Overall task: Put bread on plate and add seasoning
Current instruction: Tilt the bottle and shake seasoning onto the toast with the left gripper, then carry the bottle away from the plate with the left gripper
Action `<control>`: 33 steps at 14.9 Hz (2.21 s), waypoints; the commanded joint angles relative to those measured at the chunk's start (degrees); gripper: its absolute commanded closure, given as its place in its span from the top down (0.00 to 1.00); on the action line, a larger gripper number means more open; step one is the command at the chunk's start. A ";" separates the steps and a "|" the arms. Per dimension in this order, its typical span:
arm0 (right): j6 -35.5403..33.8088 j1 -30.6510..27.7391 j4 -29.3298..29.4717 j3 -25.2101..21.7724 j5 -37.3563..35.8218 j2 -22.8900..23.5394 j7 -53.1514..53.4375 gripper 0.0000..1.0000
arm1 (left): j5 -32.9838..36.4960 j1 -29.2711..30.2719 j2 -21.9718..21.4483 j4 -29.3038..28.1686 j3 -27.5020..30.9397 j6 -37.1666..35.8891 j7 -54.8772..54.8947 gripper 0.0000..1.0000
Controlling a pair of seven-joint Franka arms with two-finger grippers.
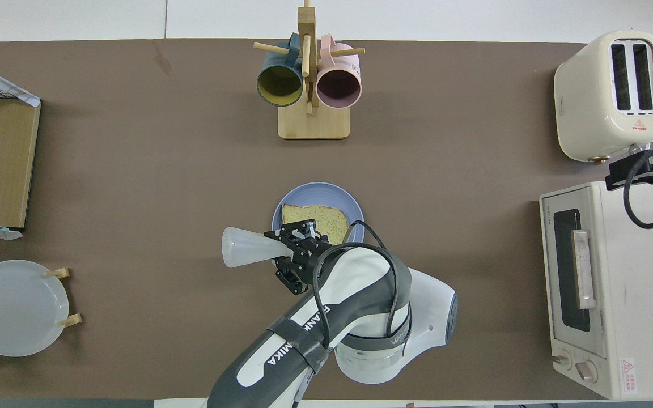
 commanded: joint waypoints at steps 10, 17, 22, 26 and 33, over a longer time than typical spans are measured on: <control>-0.88 -0.50 -0.46 0.08 -0.03 -0.89 -1.36 1.00 | 2.50 10.61 -0.07 -0.39 0.75 2.78 -0.41 0.06; -0.88 -0.50 -0.46 0.08 -0.03 -0.89 -1.36 1.00 | 1.55 12.99 -0.07 -0.22 0.58 5.77 -9.02 0.06; -0.88 -0.50 -0.46 0.08 -0.03 -0.89 -1.36 1.00 | -1.01 16.41 -5.33 -1.79 0.49 7.18 -7.88 0.06; -0.88 -0.50 -0.46 0.08 -0.03 -0.89 -1.36 1.00 | -4.68 19.31 -10.96 -3.65 0.49 7.27 -4.98 0.06; -0.88 -0.50 -0.46 0.08 -0.03 -0.89 -1.36 1.00 | -11.80 24.94 -18.08 -2.94 0.49 8.58 -1.20 0.06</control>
